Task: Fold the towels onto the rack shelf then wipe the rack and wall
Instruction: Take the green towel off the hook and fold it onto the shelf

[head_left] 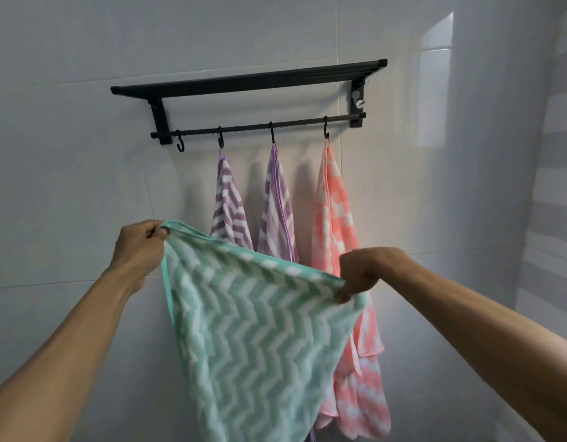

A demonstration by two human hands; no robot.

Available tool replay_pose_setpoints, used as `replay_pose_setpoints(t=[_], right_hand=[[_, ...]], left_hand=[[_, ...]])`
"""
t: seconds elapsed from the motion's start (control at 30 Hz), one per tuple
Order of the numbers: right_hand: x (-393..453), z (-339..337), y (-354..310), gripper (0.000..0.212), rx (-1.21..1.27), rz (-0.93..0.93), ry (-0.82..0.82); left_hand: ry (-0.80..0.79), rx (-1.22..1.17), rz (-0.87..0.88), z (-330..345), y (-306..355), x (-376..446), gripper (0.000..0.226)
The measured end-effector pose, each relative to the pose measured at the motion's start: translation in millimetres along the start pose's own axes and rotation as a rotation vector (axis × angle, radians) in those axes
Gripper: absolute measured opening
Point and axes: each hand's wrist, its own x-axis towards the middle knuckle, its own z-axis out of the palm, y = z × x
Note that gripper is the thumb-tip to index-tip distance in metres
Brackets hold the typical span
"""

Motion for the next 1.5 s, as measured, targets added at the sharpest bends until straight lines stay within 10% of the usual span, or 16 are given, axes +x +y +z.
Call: replay_pose_setpoints(t=[0.4, 0.57, 0.73, 0.9, 1.03, 1.3, 1.5], right_hand=[[3.3, -33.8, 20.2, 0.058, 0.031, 0.114, 0.475], [9.9, -37.9, 28.9, 0.037, 0.710, -0.105, 0.445], [13.7, -44.0, 39.9, 0.025, 0.839, -0.098, 0.619], [16.9, -41.3, 52.6, 0.045, 0.435, 0.096, 0.552], [12.3, -47.2, 57.3, 0.017, 0.620, 0.029, 0.539], [9.6, -47.3, 42.5, 0.034, 0.840, -0.026, 0.694], [-4.8, -45.2, 50.9, 0.050, 0.067, 0.271, 0.426]], left_hand=[[0.018, -0.078, -0.184, -5.5, 0.4, 8.3, 0.018], [0.024, -0.117, -0.182, -0.7, -8.9, 2.5, 0.021], [0.112, -0.218, -0.145, -3.6, -19.2, 3.5, 0.011], [0.103, -0.226, -0.110, -9.4, -22.9, 5.7, 0.010], [0.129, -0.245, -0.122, -1.8, -27.0, 5.6, 0.009], [0.125, -0.354, -0.093, 15.7, -6.7, 9.6, 0.013], [0.165, -0.303, -0.076, 1.6, -18.1, 20.6, 0.005]])
